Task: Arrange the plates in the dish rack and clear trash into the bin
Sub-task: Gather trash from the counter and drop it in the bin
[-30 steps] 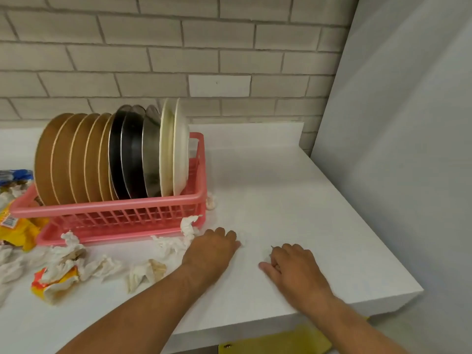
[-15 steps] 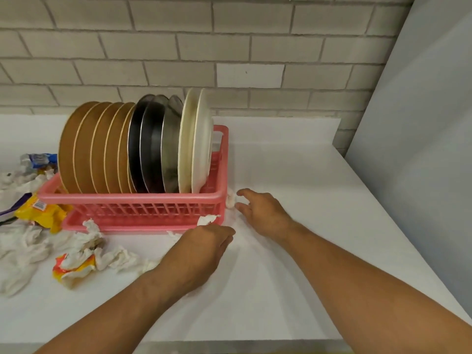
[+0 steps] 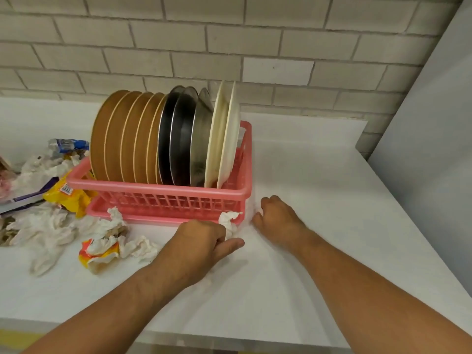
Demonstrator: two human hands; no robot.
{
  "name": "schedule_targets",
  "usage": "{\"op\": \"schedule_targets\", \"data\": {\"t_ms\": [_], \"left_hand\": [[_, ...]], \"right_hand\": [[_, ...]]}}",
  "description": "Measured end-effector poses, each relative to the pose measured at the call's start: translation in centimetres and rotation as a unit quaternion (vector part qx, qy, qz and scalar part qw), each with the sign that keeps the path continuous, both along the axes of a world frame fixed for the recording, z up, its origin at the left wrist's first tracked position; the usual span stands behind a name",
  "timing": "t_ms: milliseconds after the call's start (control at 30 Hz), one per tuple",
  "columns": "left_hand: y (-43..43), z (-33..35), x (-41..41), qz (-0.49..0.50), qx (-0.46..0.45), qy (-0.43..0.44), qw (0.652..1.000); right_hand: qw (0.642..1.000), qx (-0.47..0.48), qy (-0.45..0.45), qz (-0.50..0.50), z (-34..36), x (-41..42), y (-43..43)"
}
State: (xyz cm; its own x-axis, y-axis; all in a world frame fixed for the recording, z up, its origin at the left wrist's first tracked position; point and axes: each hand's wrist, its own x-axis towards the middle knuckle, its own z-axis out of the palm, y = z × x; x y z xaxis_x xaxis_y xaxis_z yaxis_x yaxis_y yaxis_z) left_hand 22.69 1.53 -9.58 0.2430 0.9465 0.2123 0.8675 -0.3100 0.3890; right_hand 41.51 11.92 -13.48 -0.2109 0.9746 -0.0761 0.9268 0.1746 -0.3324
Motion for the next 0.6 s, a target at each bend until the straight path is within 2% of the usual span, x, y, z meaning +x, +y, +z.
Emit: {"op": "schedule_targets", "data": {"t_ms": [167,267,433,600], "left_hand": [[-0.3,0.5,-1.3,-0.024,-0.046,-0.016,0.999],[-0.8,1.2,-2.4,-0.029,-0.008,0.004,1.0],[-2.0,2.8,-6.6,-0.055,0.029,-0.082,0.995],[-2.9,3.8,-12.5,-0.055,0.061,-0.104,0.991]], "right_hand": [[0.994,-0.029,0.076,-0.067,0.3,1.0,-3.5],[0.989,-0.018,0.103,-0.104,0.9,0.3,-6.0],[0.969,0.006,0.174,-0.178,2.4,-2.6,-9.7],[0.961,0.028,0.202,-0.188,3.6,-7.3,-13.3]]}}
